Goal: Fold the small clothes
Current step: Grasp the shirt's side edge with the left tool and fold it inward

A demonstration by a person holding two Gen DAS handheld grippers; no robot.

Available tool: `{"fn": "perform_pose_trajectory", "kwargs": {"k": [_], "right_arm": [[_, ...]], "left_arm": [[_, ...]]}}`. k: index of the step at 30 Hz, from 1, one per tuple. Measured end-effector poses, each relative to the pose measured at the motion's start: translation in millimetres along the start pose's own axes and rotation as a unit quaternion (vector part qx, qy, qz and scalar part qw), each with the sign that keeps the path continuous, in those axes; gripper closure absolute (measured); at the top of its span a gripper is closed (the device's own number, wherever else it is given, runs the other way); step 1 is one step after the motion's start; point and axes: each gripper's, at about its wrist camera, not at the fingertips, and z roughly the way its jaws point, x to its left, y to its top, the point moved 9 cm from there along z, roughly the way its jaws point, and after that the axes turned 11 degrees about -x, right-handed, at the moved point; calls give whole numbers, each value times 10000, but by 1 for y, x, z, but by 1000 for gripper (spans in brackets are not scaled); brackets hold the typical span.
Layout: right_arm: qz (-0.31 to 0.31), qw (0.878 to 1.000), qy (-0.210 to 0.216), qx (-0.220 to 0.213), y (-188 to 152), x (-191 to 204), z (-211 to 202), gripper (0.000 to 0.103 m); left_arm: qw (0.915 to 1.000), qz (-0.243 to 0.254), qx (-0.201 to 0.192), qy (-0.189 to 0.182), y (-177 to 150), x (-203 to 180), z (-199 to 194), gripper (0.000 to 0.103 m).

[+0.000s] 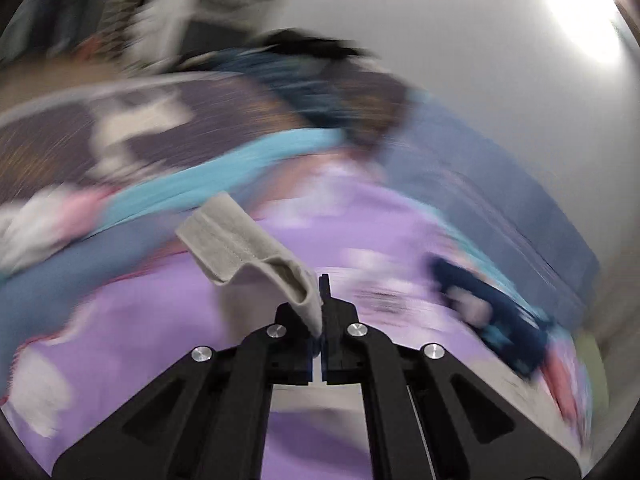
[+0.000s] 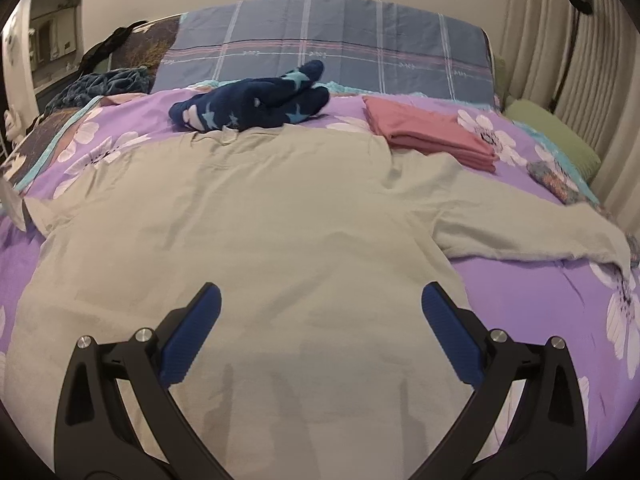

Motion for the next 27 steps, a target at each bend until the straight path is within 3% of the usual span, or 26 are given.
{"fn": "perform_pose_trajectory", "kwargs": {"k": [2, 3, 4, 5, 6, 7, 9, 11, 14, 16, 19, 20, 21, 22, 24, 27], "right_arm": [[179, 9998, 37, 34, -2, -7, -1, 2], [275, 9996, 33, 58, -3, -13, -2, 2], [326, 9994, 6, 69, -4, -18, -2, 2], [371, 9993, -64, 71, -6, -26, -3, 2], [385, 9992, -129, 69, -7, -32, -4, 2], [386, 9990, -195, 72, -9, -39, -4, 2], [363, 9987, -337, 93, -11, -54, -4, 2], [350, 9983, -448, 94, -13, -68, -5, 2], [376, 9981, -476, 99, -13, -85, -4, 2], [437, 9983, -352, 129, -11, -92, -2, 2], [565, 9981, 96, 231, -1, -94, 10, 4], [644, 9969, 345, 281, 7, -92, 18, 12], [681, 9959, 502, 329, 12, -89, 24, 29], [705, 9941, 712, 411, 20, -83, 32, 37], [726, 9884, 1187, 611, 33, -67, 52, 69], [1043, 9679, 1963, 1173, 43, -37, 84, 68]], "left_arm": [[9946, 628, 33, -828, -8, -97, -14, 101], [9912, 794, 65, -1056, -15, -123, -18, 101], [9814, 1110, 154, -1560, -33, -177, -28, 101], [9749, 1269, 220, -1816, -46, -203, -33, 101], [9623, 1540, 357, -2215, -72, -246, -44, 101], [9540, 1702, 456, -2427, -90, -269, -48, 101], [9291, 2109, 767, -2940, -146, -325, -62, 101], [9112, 2398, 1076, -3172, -198, -357, -68, 101], [8927, 2621, 1633, -3281, -267, -380, -63, 101], [8850, 2695, 1944, -3260, -302, -380, -59, 101], [8805, 2676, 2248, -3202, -330, -372, -50, 101], [8808, 2605, 2335, -3191, -335, -367, -49, 101], [8819, 2521, 2396, -3182, -337, -363, -49, 101], [8829, 2452, 2431, -3181, -336, -360, -50, 101], [8842, 2355, 2464, -3195, -336, -354, -49, 101], [8841, 2318, 2469, -3221, -334, -353, -52, 101]]}}
